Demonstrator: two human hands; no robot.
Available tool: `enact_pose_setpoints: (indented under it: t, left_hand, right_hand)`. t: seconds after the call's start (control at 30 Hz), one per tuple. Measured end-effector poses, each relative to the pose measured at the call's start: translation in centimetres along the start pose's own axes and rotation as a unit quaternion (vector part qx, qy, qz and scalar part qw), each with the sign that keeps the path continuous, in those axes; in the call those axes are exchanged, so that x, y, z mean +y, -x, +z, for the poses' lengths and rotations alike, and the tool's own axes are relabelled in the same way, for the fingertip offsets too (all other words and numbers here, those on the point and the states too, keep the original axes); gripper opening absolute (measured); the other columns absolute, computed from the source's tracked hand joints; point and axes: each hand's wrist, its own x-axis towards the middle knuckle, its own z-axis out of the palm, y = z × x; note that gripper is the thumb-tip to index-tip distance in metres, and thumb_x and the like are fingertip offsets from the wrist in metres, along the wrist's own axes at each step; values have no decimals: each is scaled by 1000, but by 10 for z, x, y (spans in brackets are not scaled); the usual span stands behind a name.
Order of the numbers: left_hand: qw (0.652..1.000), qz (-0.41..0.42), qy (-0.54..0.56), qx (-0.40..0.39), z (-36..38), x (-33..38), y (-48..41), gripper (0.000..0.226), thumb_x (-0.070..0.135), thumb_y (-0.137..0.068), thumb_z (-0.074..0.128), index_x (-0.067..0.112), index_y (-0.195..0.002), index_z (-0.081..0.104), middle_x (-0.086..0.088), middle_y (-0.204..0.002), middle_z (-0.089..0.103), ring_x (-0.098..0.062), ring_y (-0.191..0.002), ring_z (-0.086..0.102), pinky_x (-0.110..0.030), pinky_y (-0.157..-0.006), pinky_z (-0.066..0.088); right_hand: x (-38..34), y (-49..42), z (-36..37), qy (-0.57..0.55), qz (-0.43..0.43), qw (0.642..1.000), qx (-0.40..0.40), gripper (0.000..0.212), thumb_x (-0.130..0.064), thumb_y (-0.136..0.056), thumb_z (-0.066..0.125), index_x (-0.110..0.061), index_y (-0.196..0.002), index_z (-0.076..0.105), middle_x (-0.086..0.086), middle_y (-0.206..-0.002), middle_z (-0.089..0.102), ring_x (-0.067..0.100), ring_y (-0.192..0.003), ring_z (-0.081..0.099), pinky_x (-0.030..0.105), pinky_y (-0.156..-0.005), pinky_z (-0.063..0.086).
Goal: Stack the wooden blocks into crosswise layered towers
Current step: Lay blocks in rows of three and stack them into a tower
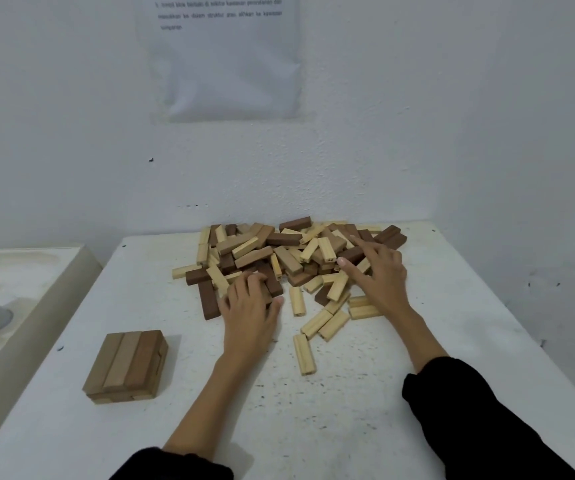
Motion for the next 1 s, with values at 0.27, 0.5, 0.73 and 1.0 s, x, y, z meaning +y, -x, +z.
enact_pose_setpoints:
  t: [0.27, 0.5, 0.73, 1.0]
  left_hand:
    - [1000, -8, 13, -9, 0, -1, -1, 43, 42, -93, 50, 19, -128, 40, -1, -132, 37, -19, -124, 30, -36, -104, 17]
    - [997, -21, 80, 10, -1, 0, 0, 50, 42, -85, 60, 20, -127, 41, 2, -127, 42, -16, -121, 34, -34, -102, 17]
    - [986, -16, 162, 22, -10, 4, 2, 71, 63, -70, 51, 17, -123, 46, 8, -122, 42, -8, -113, 34, -34, -99, 26]
    - [971, 29, 232, 49, -15, 5, 15, 58, 47, -74, 67, 23, -122, 46, 8, -123, 44, 0, -113, 33, -30, -96, 33]
  right_hand:
    - [-6, -14, 9, -17, -65, 998, -22, 67, -65, -77, 55, -36, -136, 43, 2, -105, 53, 20, -106, 47, 44, -95, 40]
    - [-11, -19, 8, 40, -115, 990, -68, 65, -59, -80, 45, -43, -142, 29, 6, -121, 42, 22, -113, 42, 46, -100, 36]
    - [-26, -24, -7, 2, -85, 991, -99, 38, -32, -84, 67, -38, -120, 56, 2, -120, 42, 23, -118, 31, 33, -92, 24]
    - [-29, -8, -16, 50, -80, 994, 53, 40, -24, -79, 71, -26, -118, 60, 6, -104, 50, 27, -106, 36, 33, -71, 40]
